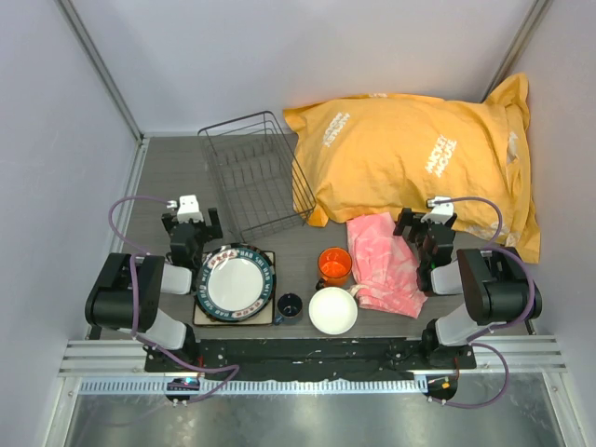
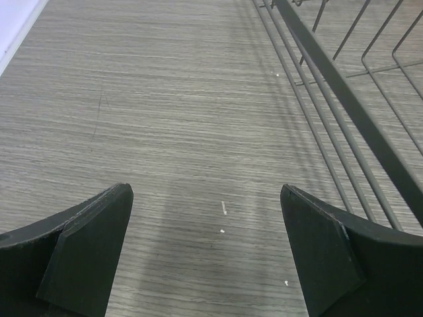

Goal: Load the mixed dishes into the dish rack

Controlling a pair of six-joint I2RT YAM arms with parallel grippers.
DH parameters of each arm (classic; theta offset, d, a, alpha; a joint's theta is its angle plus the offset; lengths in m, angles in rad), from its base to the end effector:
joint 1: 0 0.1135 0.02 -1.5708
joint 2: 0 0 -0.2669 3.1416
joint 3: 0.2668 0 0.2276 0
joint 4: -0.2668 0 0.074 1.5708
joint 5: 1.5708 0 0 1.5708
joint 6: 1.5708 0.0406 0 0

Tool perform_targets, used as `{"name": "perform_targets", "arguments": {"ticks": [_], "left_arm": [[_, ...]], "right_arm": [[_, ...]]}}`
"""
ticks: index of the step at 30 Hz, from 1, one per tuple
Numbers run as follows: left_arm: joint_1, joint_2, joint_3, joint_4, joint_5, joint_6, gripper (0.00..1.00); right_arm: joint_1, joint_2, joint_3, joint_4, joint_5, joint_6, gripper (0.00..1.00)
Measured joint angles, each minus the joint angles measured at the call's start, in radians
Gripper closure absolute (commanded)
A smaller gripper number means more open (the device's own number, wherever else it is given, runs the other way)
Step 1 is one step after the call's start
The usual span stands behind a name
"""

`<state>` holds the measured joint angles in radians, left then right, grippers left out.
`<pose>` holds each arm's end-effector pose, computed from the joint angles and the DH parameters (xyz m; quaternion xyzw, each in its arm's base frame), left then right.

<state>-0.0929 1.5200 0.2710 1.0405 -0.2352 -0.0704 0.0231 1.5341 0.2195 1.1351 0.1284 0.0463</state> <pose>0.2437 -0.0132 0.1673 -0.0652 0.7723 0.0398 0.6307 0.2364 0.0003 0.1626 0.0500 0.7655 -0.0270 0.6409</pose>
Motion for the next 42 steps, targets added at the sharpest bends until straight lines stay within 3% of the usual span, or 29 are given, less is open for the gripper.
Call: {"name": "perform_targets", "arguments": {"ticks": [17,26,42], "left_arm": [[0.004,0.000,0.000,-0.007,0.007,-0.002,0.00],[0.004,0.000,0.000,-0.006,-0.077,-0.034,0.00],[0.004,0.000,0.000,-0.005,-0.092,-0.037,0.00]], "right_arm": [[0.000,0.000,0.000,0.000,0.000,0.000,0.00],[0.000,0.000,0.000,0.000,0.000,0.000,0.00],[0.000,-0.009,0.000,-0.015,0.010,0.001,0.00]]}}
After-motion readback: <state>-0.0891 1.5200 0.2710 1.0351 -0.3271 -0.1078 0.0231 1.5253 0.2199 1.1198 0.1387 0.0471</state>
